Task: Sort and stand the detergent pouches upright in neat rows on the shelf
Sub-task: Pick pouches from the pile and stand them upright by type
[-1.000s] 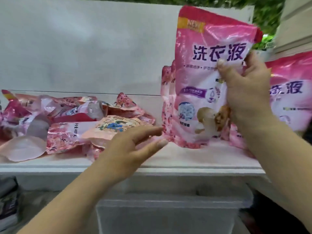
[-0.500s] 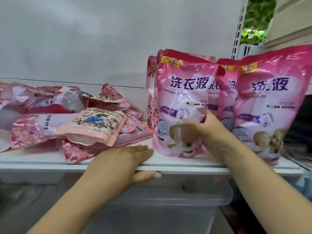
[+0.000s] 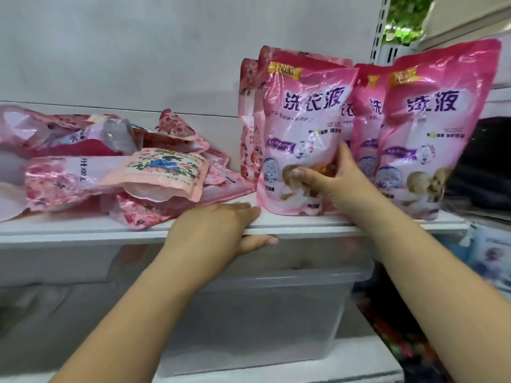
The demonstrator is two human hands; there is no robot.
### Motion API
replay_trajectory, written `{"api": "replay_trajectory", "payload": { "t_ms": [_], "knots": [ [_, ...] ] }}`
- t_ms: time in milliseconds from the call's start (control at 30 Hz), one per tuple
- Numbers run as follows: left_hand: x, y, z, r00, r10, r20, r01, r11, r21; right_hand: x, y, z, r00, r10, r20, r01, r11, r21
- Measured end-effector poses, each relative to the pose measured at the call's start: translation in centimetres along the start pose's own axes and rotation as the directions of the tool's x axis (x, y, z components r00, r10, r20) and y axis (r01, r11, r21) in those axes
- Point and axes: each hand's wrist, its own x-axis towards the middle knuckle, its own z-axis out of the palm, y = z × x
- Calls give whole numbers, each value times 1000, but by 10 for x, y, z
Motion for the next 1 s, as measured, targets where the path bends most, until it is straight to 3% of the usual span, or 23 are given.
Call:
{"api": "replay_trajectory", "payload": {
  "t_ms": [67,167,267,333,400,467,533,633,900,1000],
  "knots": [
    [-5,0,5,999,17,-28,-17,1000,-2,-10,-2,4,993,27,-113,-41,992,-119],
    [-25,-9,-13,997,78,-5,-77,972,-220,-29,-11,20,936,-47,-350,-26,979,-202],
    [-54,-41,-31,978,70,-198,-157,871,-466,-49,-27,48,807,-246,-537,58,937,-343],
    [-69,-68,-57,946,-24,-324,-136,877,-461,-55,-46,78,806,-336,-487,156,914,-373],
    [-77,-98,-72,917,-122,-380,-55,904,-424,-51,-61,103,887,-290,-360,151,918,-367],
    [-81,-127,-80,930,-204,-307,94,936,-340,-40,-75,124,972,-124,-201,50,940,-338],
    [-82,-144,-81,952,-258,-164,219,949,-225,-25,-85,136,995,66,-78,-88,943,-320],
    [-90,-153,-70,949,-308,60,312,948,-64,-2,-96,147,959,282,-13,-272,910,-312],
    [-99,-149,-57,935,-349,69,353,932,-79,44,-114,163,866,458,202,-324,820,-472],
    [-102,-148,-55,927,-372,52,375,922,-90,49,-114,161,852,480,209,-311,785,-535]
  ]
}}
